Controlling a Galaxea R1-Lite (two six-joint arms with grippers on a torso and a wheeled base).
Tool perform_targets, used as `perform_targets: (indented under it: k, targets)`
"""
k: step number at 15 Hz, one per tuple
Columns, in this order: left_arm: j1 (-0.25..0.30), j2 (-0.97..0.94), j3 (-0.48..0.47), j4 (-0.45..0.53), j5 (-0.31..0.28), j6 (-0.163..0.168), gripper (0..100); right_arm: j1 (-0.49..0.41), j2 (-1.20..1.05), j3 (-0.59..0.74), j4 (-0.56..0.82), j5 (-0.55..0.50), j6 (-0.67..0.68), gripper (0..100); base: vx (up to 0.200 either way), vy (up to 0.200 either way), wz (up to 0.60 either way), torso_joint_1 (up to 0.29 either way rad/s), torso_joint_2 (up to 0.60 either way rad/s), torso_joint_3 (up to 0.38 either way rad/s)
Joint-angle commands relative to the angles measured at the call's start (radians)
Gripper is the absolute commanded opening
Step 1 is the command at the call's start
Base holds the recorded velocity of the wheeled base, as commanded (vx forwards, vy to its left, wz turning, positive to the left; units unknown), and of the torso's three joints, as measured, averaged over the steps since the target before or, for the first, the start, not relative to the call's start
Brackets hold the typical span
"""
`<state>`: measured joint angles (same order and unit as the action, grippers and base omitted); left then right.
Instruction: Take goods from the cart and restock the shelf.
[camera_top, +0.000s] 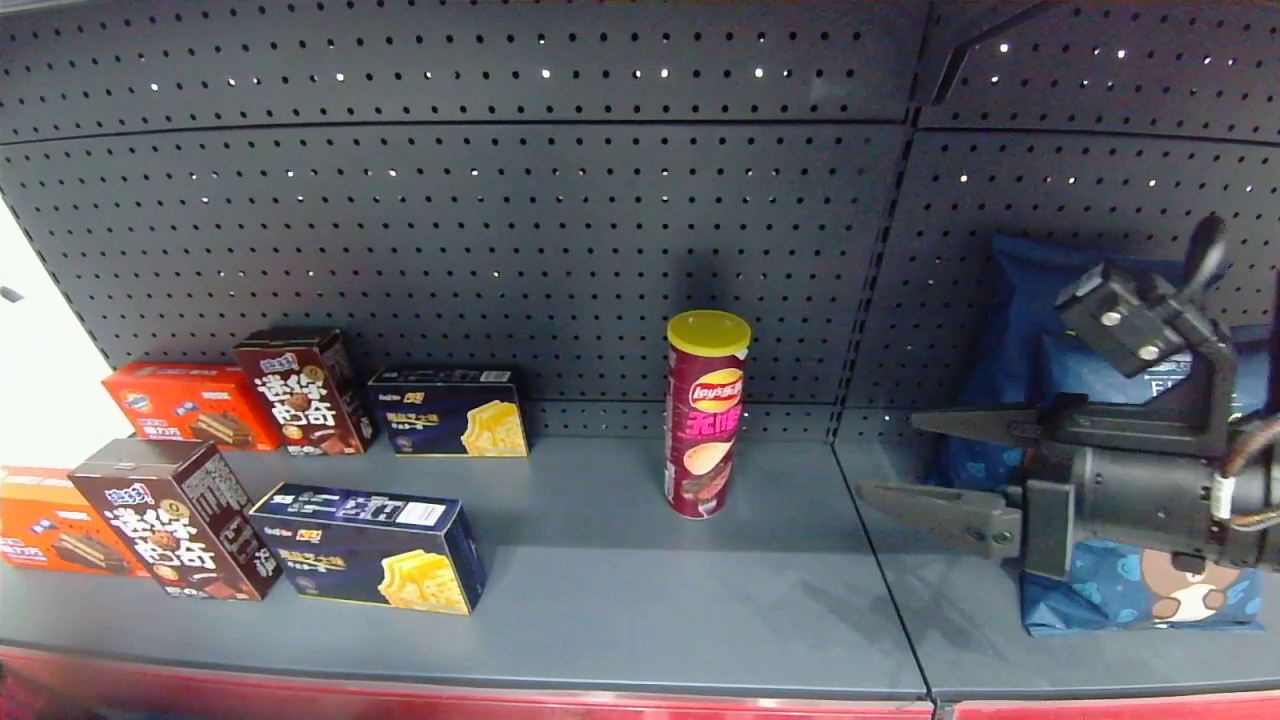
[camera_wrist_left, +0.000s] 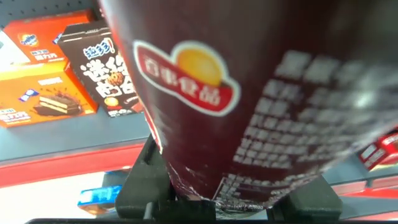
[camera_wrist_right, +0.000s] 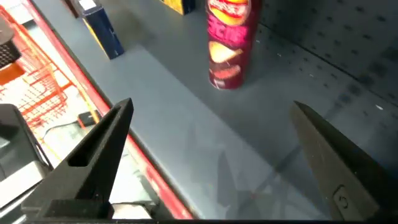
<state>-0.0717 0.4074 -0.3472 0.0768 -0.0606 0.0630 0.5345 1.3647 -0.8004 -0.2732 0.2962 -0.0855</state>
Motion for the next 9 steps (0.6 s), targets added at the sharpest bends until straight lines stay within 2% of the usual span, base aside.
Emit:
perform_targets:
  k: [1, 4, 9]
  targets:
    - [0.000, 0.004, -0.010, 0.000, -0.001, -0.012, 0, -0.004, 0.177, -0.080, -0.083, 0.034, 0.000, 100, 0.000, 0.000, 0.00, 0.000, 0.00, 0.000]
    - [-0.002, 0.004, -0.016, 0.000, -0.002, -0.022, 0, 0.002, 0.254, -0.094, -0.133, 0.064, 0.000, 100, 0.000, 0.000, 0.00, 0.000, 0.00, 0.000]
    - [-0.002, -0.002, 0.002, 0.001, -0.004, -0.028, 0, -0.011, 0.330, -0.143, -0.141, 0.066, -0.007, 100, 0.000, 0.000, 0.00, 0.000, 0.00, 0.000]
